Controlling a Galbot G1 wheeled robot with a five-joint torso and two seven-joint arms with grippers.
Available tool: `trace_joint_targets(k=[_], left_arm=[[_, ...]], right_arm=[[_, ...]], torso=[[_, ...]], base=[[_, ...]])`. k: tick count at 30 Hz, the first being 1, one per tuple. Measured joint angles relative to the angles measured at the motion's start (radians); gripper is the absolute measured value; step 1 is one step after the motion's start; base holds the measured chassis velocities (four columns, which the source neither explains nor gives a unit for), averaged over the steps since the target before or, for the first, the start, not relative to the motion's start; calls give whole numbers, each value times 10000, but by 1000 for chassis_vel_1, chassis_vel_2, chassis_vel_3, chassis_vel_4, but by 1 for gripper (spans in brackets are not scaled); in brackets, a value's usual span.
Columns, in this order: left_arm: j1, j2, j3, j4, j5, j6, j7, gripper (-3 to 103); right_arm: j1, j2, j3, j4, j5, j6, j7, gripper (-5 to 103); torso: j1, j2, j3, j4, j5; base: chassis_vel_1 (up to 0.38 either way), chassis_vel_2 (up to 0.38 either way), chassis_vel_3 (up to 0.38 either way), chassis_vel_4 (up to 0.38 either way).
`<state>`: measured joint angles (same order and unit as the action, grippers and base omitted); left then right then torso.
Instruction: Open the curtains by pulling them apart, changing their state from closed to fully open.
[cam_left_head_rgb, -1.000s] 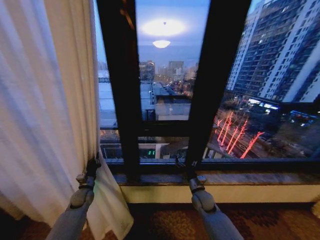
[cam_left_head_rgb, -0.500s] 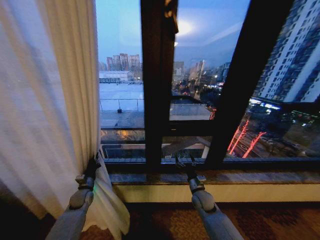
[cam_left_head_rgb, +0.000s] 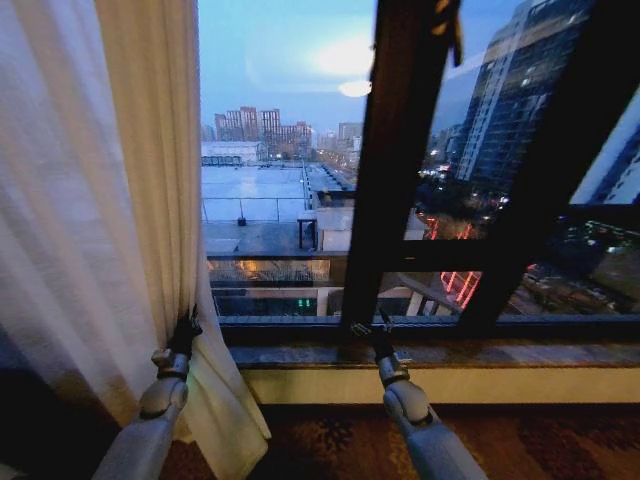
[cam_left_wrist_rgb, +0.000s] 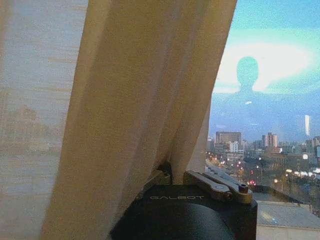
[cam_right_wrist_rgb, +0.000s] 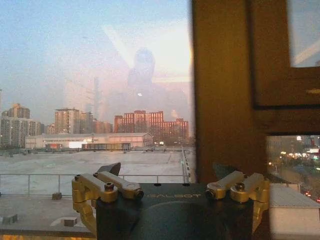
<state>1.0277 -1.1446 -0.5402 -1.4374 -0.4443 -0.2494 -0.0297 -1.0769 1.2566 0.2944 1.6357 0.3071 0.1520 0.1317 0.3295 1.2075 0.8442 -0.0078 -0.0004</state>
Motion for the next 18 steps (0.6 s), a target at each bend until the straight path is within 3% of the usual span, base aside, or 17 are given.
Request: trace_joint_targets(k=[7,10,18], left_arm=[[53,47,-47,-1,-11,-14,-24,0],[114,47,-52,-25,-13,-27,-18,0],[145,60,-66,-71,-15,-33,-5,0]], right_arm=[[1,2,-1,1,0,0,-2,100],[0,-4,3,0,0,0,0,100],[0,-4,8,-1,0,0,1,100]], torso=[[1,0,1,4,-2],[0,-1,2,-4,11],[0,-1,1,-4,4]], base=[[121,97,-110,-104],[0,0,0,0],[-22,-14,8,4]])
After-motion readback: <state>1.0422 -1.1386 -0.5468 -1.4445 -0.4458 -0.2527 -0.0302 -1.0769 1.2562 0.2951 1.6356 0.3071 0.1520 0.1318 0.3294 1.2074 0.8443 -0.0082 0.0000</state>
